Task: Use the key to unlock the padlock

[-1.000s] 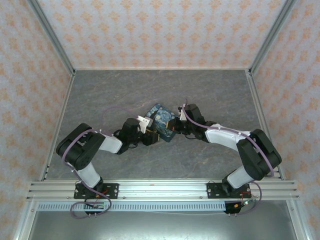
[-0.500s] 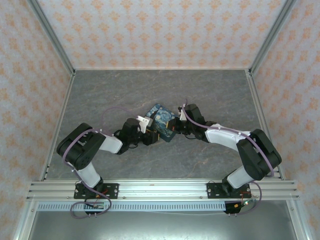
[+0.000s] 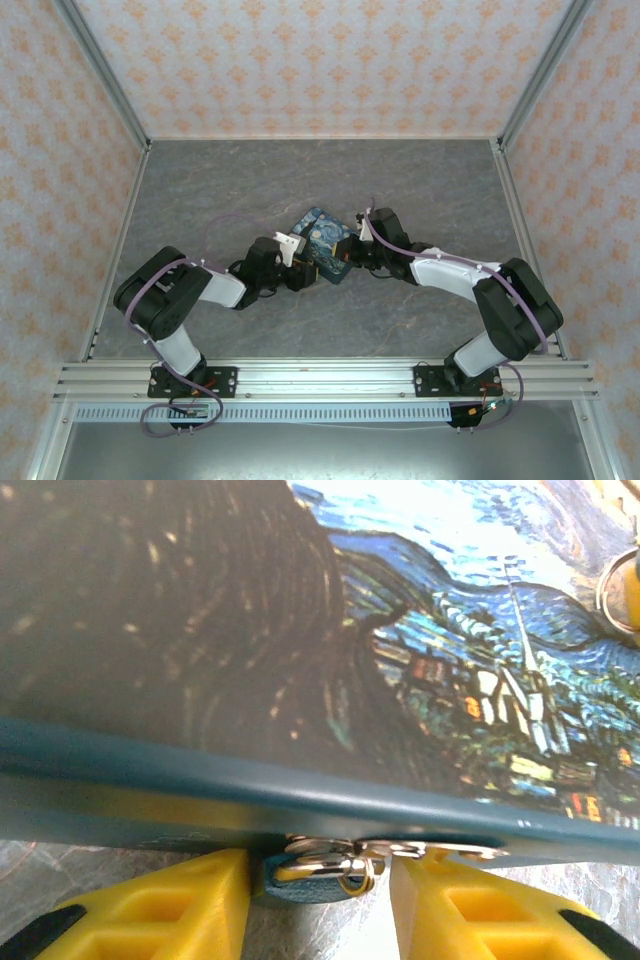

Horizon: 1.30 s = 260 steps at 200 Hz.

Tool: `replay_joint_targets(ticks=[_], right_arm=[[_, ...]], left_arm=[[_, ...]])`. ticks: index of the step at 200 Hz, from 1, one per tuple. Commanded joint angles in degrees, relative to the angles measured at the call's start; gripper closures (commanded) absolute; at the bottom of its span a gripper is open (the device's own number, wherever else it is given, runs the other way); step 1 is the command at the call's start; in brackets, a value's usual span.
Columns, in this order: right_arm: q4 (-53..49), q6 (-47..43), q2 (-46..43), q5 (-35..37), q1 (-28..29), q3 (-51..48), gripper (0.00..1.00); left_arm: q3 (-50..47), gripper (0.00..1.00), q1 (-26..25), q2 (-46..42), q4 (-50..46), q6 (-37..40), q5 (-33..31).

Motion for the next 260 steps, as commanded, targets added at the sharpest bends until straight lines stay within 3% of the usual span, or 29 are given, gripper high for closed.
replay_joint_targets(ticks=[1, 141, 199, 260], right_arm=[[-2.62, -0.55, -0.58, 2.44, 0.14, -0.99, 1.0], [-2.4, -0.25, -0.81, 2.33, 0.13, -1.39, 1.0], [-1.92, -0.11, -0.98, 2.04, 0.09, -0.99, 1.0], [-1.75, -0.81, -5.2, 3.1, -0.54, 0.15, 1.0]], left_arm=[[-0.33, 0.59, -1.66, -1.07, -4.39, 1.36, -1.62], [1.92, 0.61, -2.83, 1.13, -4.03, -1.39, -3.23], [3.36, 0.71, -2.83, 2.63, -5.33, -3.57, -4.58], [4.53, 0.72, -2.83, -1.53, -9.15, -7.9, -4.68]])
